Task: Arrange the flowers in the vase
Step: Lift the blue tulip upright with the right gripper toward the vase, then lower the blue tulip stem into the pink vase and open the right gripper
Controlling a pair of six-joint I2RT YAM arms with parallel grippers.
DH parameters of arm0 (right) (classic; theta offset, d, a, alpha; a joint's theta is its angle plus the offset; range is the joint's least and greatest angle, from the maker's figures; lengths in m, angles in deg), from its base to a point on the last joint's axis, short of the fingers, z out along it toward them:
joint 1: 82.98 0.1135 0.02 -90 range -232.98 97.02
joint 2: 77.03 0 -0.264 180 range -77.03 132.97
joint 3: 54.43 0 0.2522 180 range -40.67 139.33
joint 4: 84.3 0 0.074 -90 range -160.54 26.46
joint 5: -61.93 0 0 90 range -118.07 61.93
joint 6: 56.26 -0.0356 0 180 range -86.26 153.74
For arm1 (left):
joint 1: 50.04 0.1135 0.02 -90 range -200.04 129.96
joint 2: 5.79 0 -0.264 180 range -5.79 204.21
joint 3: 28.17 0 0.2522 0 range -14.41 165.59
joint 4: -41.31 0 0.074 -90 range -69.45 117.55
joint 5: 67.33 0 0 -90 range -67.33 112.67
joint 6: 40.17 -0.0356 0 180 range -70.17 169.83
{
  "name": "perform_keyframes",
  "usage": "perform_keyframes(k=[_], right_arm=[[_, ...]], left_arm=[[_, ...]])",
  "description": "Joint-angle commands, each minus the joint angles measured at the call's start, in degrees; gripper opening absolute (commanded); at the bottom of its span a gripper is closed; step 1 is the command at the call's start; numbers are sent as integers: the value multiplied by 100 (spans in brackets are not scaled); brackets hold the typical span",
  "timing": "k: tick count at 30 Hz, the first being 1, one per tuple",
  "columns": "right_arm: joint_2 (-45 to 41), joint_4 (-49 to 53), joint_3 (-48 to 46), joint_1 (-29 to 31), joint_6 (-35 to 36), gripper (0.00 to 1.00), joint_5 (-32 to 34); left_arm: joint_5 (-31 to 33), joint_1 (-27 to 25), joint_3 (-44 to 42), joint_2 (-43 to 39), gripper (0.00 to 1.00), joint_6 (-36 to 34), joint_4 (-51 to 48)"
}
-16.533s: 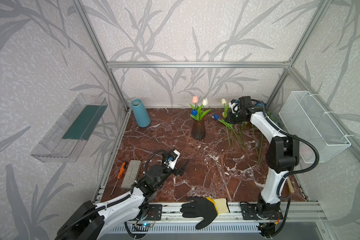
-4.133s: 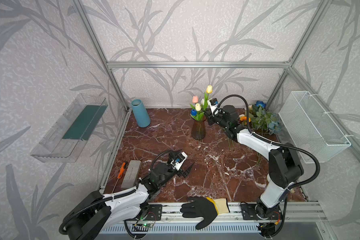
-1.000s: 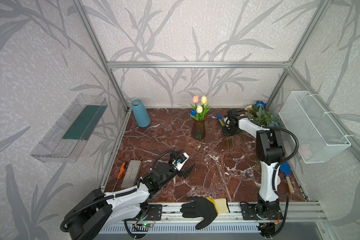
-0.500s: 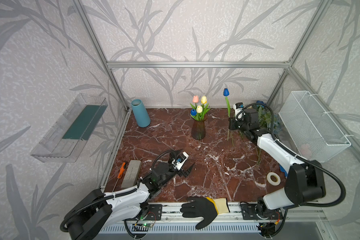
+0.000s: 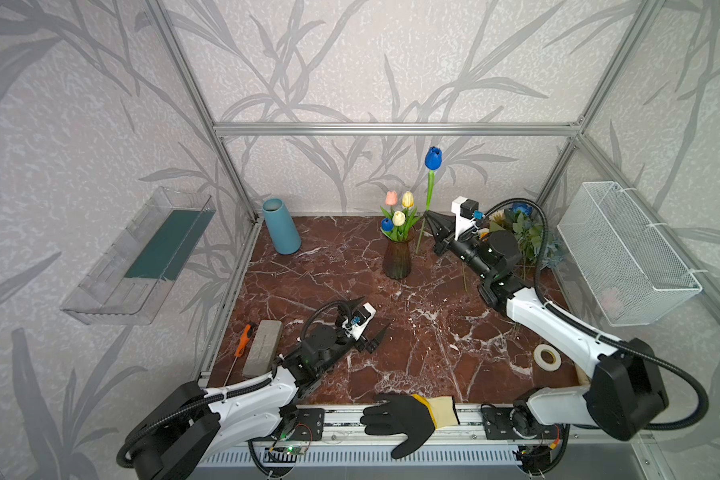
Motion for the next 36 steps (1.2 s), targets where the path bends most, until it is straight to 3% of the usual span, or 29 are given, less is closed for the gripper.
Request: perform_keyframes(k=[1,6,14,36], right_arm=[[462,-876,402,66,303,0,274],[1040,-1145,687,60,630,0,764],[1444,-1093,942,-45,658,0,826],[1993,-723,515,-182,277,0,162]], left_arm=[[-10,-38,-37,-167,98,-32,-41],[70,-36,-56,-263,98,-73,-126],[53,-40,-10,-146,98,-95,-111],[29,-33,12,-100,98,-95,-133]])
